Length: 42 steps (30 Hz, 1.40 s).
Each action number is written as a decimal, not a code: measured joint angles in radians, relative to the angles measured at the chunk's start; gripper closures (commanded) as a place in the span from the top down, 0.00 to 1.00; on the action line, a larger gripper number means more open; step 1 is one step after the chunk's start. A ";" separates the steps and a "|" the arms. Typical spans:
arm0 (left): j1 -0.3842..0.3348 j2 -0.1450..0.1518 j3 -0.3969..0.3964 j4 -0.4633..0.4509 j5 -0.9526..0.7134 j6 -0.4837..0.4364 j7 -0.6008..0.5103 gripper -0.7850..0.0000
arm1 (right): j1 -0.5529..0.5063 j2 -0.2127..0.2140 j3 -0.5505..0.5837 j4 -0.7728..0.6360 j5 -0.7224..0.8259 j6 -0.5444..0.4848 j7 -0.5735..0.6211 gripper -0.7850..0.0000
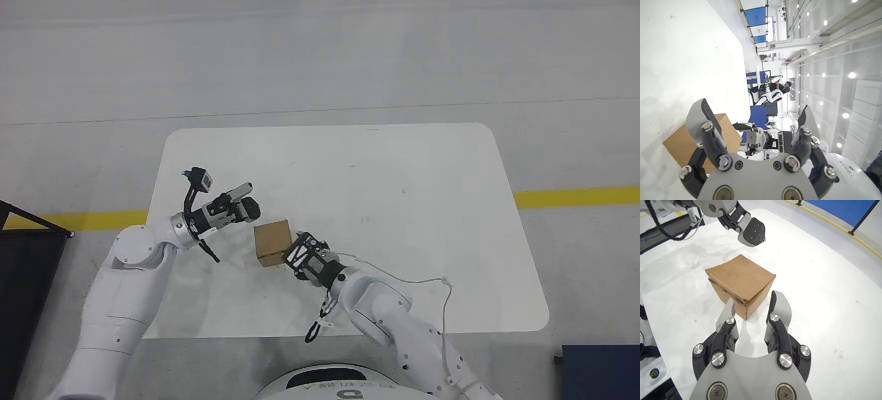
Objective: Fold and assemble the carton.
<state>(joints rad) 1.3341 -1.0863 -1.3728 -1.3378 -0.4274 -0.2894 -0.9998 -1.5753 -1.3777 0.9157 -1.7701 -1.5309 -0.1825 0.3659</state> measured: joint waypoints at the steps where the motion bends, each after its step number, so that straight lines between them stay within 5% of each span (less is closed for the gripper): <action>1: 0.002 -0.001 0.005 -0.002 -0.004 0.001 0.003 1.00 | 0.004 0.000 0.001 0.005 0.011 -0.003 0.002 0.48; 8: 0.004 -0.004 0.021 -0.014 -0.032 0.018 0.006 1.00 | 0.038 0.000 -0.010 0.045 0.034 -0.044 0.039 0.49; 25: -0.001 0.006 0.010 -0.032 -0.023 0.050 -0.021 1.00 | 0.110 -0.012 -0.006 0.110 0.042 0.074 0.060 0.49; 29: -0.009 0.007 0.013 -0.023 -0.006 0.051 -0.019 1.00 | 0.095 -0.006 0.000 0.097 0.084 0.003 0.021 0.60; 34: -0.017 0.008 0.019 -0.013 0.000 0.052 -0.021 1.00 | 0.067 0.003 0.034 0.075 0.145 -0.035 -0.029 0.50; 42: -0.026 0.008 0.027 -0.003 -0.001 0.052 -0.017 1.00 | 0.101 -0.006 0.025 0.108 0.203 0.014 -0.021 0.48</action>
<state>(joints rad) 1.3079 -1.0784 -1.3455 -1.3407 -0.4285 -0.2370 -1.0171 -1.4741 -1.3832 0.9407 -1.6619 -1.3281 -0.1683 0.3447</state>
